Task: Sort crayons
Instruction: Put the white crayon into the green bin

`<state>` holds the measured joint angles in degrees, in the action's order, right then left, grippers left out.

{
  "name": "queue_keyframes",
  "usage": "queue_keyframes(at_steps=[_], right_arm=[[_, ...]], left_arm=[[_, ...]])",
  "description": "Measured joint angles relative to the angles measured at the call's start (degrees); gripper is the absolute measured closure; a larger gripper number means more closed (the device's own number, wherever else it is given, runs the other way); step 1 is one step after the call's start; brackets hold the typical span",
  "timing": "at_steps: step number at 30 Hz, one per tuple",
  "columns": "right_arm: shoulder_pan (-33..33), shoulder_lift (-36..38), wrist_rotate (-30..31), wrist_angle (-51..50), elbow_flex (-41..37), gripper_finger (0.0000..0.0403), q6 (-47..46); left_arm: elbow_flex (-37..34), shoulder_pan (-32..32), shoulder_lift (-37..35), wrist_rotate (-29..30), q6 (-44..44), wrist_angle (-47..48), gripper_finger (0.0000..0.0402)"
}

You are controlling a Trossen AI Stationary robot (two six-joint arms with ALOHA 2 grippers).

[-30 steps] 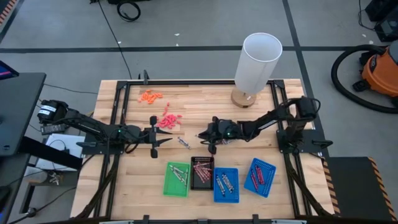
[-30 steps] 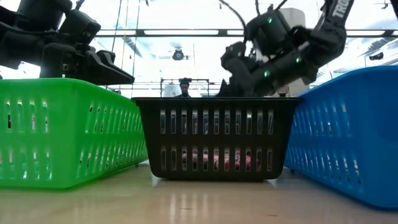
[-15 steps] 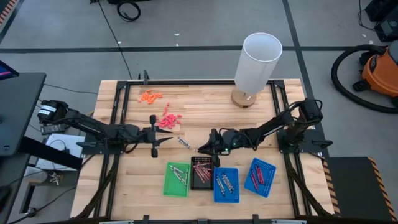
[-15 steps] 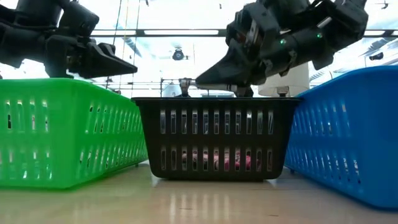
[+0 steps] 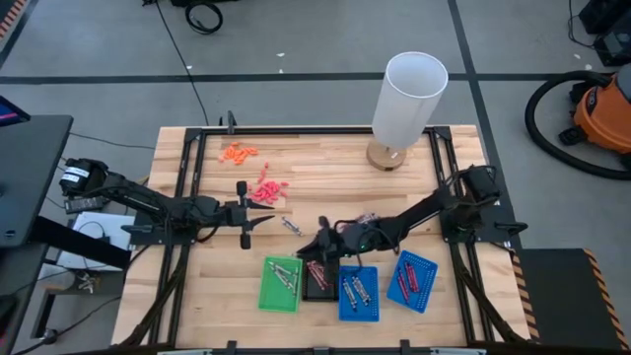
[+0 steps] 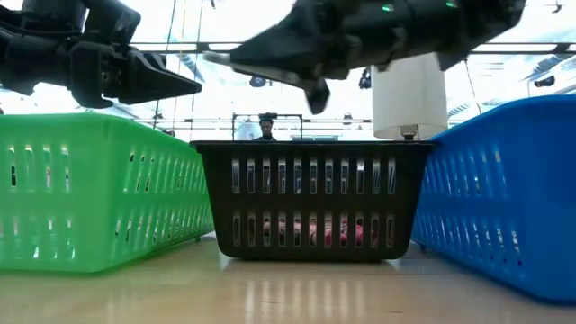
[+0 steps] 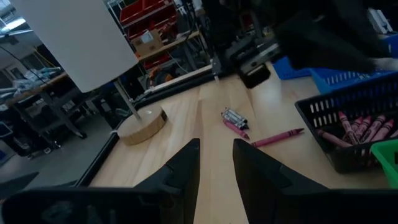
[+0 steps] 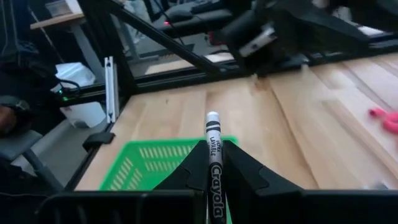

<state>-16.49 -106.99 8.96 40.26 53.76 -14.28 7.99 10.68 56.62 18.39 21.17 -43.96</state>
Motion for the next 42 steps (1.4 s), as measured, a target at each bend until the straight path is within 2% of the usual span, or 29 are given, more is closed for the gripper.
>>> queue_keyframes(at_steps=[11, 19, 26, 34, 42], right_arm=[[0.13, -14.08, -9.20, -1.90, 15.37, 0.0364, 0.97], [0.15, -21.14, -14.70, -6.22, 23.00, 0.0364, 0.53], [0.17, -22.37, -14.50, -13.85, 25.98, 0.0364, 0.28], [0.17, -22.11, -13.91, -14.47, 25.98, 0.0363, 0.31], [0.87, -22.01, -13.32, -14.79, 25.98, 0.0327, -1.60]], left_arm=[[0.00, 0.04, 0.00, 0.00, -0.02, 0.82, 0.0297], [-0.02, 0.04, 0.00, 0.00, -0.55, 1.28, 0.0297], [-0.02, 0.04, 0.00, 0.00, -0.92, 1.37, 0.0297], [0.00, 0.04, 0.00, 0.00, -1.05, 1.37, 0.0297], [-0.02, 0.04, 0.00, 0.00, -1.06, 1.38, 0.0297]])
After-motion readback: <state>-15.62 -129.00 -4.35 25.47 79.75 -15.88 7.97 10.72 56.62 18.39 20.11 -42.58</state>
